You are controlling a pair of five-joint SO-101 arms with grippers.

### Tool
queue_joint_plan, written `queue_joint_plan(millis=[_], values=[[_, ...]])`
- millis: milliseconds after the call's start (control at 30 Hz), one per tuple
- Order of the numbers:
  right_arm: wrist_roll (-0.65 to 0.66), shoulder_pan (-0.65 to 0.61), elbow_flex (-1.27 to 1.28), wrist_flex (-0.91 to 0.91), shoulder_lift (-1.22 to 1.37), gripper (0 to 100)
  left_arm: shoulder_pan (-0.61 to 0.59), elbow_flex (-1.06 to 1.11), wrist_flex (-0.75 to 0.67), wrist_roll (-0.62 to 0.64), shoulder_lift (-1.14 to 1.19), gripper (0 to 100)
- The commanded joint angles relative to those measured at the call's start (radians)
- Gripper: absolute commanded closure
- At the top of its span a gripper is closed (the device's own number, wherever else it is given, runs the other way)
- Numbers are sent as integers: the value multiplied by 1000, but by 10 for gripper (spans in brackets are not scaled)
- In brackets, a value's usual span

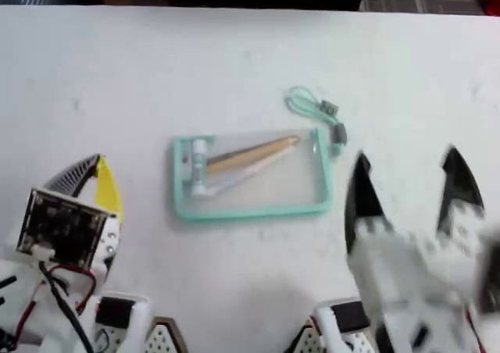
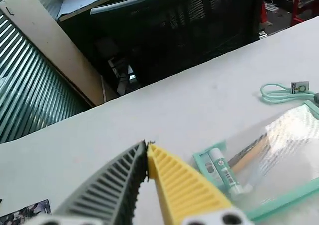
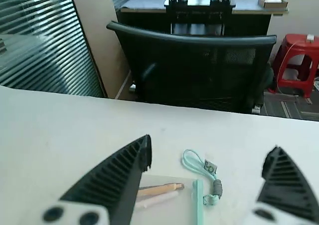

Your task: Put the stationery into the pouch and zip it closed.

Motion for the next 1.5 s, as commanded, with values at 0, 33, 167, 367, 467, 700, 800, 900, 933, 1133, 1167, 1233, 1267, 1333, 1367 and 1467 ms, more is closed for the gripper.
queue_joint_plan(millis=[0,33,167,367,467,700,800,900,933,1133,1167,1233,1267,1333,1367,1467], values=[[11,-5,-23,56,-62,665,16,-78,46,57,8,977],[11,-5,-21,65,-85,665,16,-78,52,57,-5,977],[11,-4,29,67,-199,665,16,-71,55,60,-79,977],[14,82,184,67,-363,665,16,-69,57,55,-199,977],[72,177,261,61,-438,665,16,-52,61,55,-232,977],[89,117,404,44,-700,666,16,121,29,52,-449,976],[89,117,457,53,-685,666,16,146,21,26,-493,976],[89,113,511,30,-694,666,16,157,21,28,-472,976],[89,113,512,21,-694,666,16,158,21,26,-473,976],[89,113,532,-33,-694,666,16,176,11,21,-473,976],[89,113,548,-51,-694,666,16,189,0,20,-473,976],[89,113,603,-101,-693,666,16,233,-34,18,-473,976],[89,113,640,-131,-693,666,16,264,-58,18,-473,976],[89,113,727,-191,-693,666,19,334,-117,18,-473,976],[89,113,775,-217,-693,666,22,374,-144,18,-473,976],[89,113,910,-295,-693,666,24,508,-221,18,-473,976]])
